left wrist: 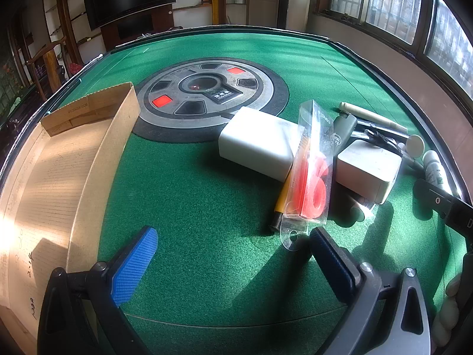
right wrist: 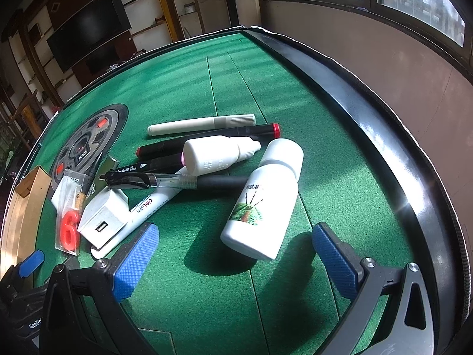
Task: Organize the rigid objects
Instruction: 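Move both tools toward the scattered items on the green table, then grasp the clear package with red scissors with the left gripper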
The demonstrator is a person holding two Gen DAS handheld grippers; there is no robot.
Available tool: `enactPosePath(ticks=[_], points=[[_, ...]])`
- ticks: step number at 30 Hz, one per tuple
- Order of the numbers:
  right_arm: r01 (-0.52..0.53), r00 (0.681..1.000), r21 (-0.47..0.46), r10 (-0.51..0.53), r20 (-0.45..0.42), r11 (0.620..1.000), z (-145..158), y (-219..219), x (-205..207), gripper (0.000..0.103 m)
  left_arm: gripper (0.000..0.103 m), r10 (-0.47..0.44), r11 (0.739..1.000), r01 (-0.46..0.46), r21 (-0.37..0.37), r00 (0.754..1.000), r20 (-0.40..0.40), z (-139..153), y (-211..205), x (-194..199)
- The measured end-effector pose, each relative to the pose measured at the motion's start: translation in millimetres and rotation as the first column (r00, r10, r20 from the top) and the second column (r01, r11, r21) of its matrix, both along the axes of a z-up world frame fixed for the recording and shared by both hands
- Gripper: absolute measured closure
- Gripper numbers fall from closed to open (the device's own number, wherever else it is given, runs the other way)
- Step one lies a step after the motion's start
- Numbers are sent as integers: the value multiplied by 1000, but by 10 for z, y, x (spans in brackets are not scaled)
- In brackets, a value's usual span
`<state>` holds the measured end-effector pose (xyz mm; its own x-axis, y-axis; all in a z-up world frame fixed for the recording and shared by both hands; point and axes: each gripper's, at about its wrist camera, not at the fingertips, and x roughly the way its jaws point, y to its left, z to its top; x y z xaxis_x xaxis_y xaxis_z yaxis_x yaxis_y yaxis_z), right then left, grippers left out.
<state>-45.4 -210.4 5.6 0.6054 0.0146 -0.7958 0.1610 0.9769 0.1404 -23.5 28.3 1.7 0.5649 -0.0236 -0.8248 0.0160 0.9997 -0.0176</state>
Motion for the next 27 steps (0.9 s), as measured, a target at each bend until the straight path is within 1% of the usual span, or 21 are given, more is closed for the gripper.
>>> enactPosePath(ticks=[6, 9, 12, 14, 15, 17, 18, 20, 21, 22, 23, 24, 25, 26, 27], points=[[-2, 1000, -5, 2, 1, 1000, 4, 4, 26, 0, 1, 9, 1000, -9, 2, 1000, 3, -4, -1, 8], [-2, 999, -16, 3, 46, 1000, 62, 14, -48, 0, 1, 16, 1000, -16, 4, 1000, 4, -3, -14, 9], [32, 988, -98, -17, 154, 995, 233, 89, -215, 0, 1, 24, 1000, -24, 12, 1000, 3, -1, -35, 6], [46, 968, -212, 9, 250, 976, 432, 226, -341, 0, 1, 19, 1000, -19, 8, 1000, 1, -3, -27, 9], [54, 950, -249, 27, 311, 967, 560, 280, -405, 0, 1, 12, 1000, -12, 6, 1000, -1, 0, -21, 9], [81, 901, -293, 56, 431, 953, 800, 351, -495, 0, 1, -9, 1000, 9, -4, 1000, -15, 12, -10, -9], [68, 884, -305, 84, 460, 950, 889, 376, -481, 0, 3, -18, 1000, 18, -23, 1000, -18, 36, 4, -40], [18, 880, -304, 129, 457, 952, 968, 370, -352, 0, 8, -23, 996, 22, -86, 1000, -4, 130, 68, -103], [10, 879, -287, 128, 459, 958, 957, 334, -282, 0, 10, -19, 994, 19, -108, 1000, 9, 189, 104, -122], [21, 877, -268, 111, 468, 963, 909, 282, -231, 0, 19, -26, 991, 29, -127, 999, 20, 246, 129, -126], [52, 877, -261, 81, 473, 964, 835, 232, -197, 0, 30, -40, 990, 43, -137, 999, 25, 288, 140, -110], [88, 884, -274, 52, 465, 958, 733, 201, -175, 0, 36, -52, 990, 55, -130, 998, 22, 320, 128, -74], [104, 915, -305, 30, 403, 947, 640, 177, -101, 1, 43, -66, 991, 68, -118, 998, 19, 339, 107, -44], [88, 938, -307, 24, 344, 947, 619, 141, -20, 4, 44, -83, 990, 84, -113, 996, 16, 349, 73, -9], [78, 934, -265, 22, 356, 961, 631, 92, -19, 4, 44, -101, 988, 102, -115, 995, 15, 352, 32, 27]])
